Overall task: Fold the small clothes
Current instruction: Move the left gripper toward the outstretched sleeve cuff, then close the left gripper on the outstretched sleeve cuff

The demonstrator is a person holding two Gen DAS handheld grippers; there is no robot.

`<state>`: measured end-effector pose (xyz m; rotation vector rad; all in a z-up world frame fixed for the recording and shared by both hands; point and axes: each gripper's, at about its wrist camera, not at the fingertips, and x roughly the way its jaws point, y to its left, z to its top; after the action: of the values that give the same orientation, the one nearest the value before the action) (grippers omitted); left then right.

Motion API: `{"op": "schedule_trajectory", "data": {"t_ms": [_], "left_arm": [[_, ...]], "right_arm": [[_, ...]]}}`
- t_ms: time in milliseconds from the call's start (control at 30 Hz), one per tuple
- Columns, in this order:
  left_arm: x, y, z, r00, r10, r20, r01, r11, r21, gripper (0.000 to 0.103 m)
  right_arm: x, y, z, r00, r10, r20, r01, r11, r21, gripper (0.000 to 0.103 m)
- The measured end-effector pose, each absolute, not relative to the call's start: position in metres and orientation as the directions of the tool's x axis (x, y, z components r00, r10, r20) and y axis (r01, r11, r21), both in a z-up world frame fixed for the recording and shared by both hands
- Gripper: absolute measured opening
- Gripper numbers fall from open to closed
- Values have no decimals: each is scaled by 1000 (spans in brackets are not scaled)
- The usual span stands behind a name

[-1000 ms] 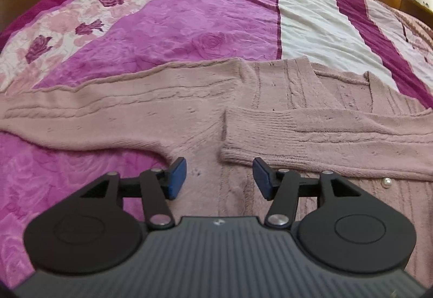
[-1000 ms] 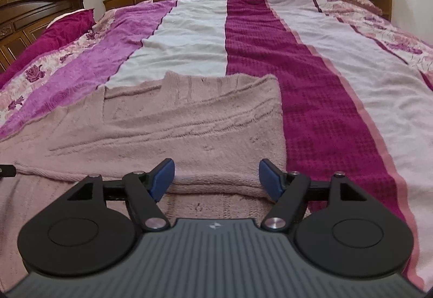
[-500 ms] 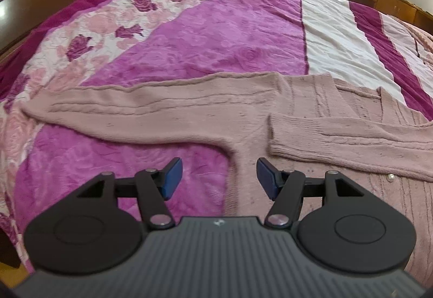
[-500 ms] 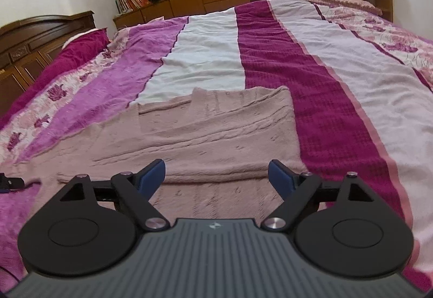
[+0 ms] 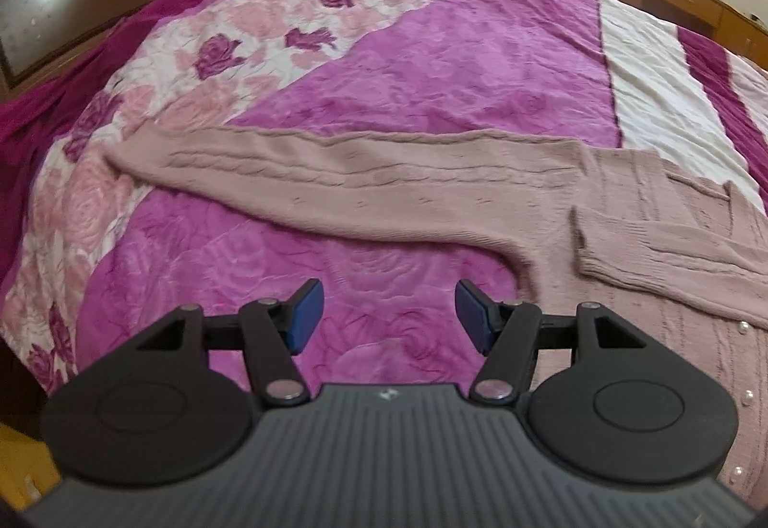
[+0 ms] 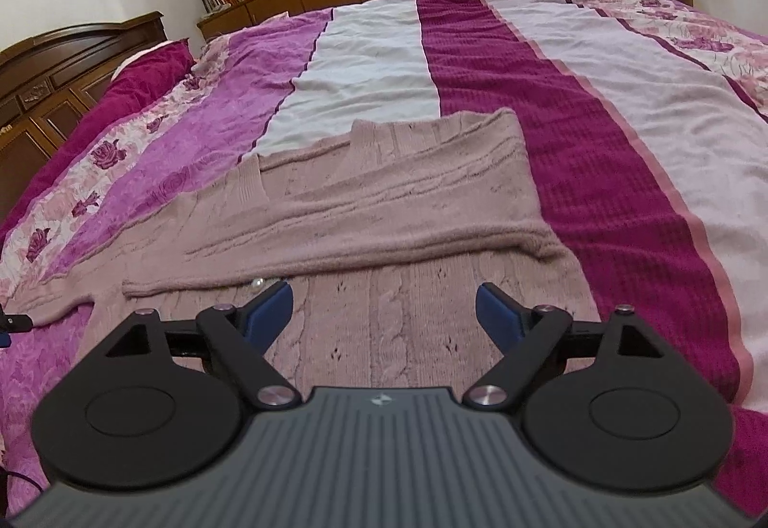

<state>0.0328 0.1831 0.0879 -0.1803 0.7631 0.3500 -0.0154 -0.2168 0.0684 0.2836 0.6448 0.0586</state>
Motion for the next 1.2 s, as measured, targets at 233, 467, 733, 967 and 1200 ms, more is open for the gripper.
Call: {"op": "schedule_trajectory", "data": {"t_ms": [233,467,733,967,1200], "left_arm": [[35,201,70,649,250,-718,-420,905,-64,62],[40,222,54,642,251,-725,-485,865,-130,66],[46,257,40,670,233,-705,-550,793,-261,69],[61,282,33,688,227,-689,-573,754,-323,69],[80,305,27,719,219,-659,-569,730,-378,76]], "right_arm": [[-14,-213,60,780,136,-611,47,961,274,88],[-11,-216,53,774,136,-619,64,955,290,88],[-7,-214,48,758,124,-641,82,956,283,88],[-4,-208,43,744,111,-659,81,964,253,88],[-2,-202,40,736,102,-669,79,969,234,88]]}}
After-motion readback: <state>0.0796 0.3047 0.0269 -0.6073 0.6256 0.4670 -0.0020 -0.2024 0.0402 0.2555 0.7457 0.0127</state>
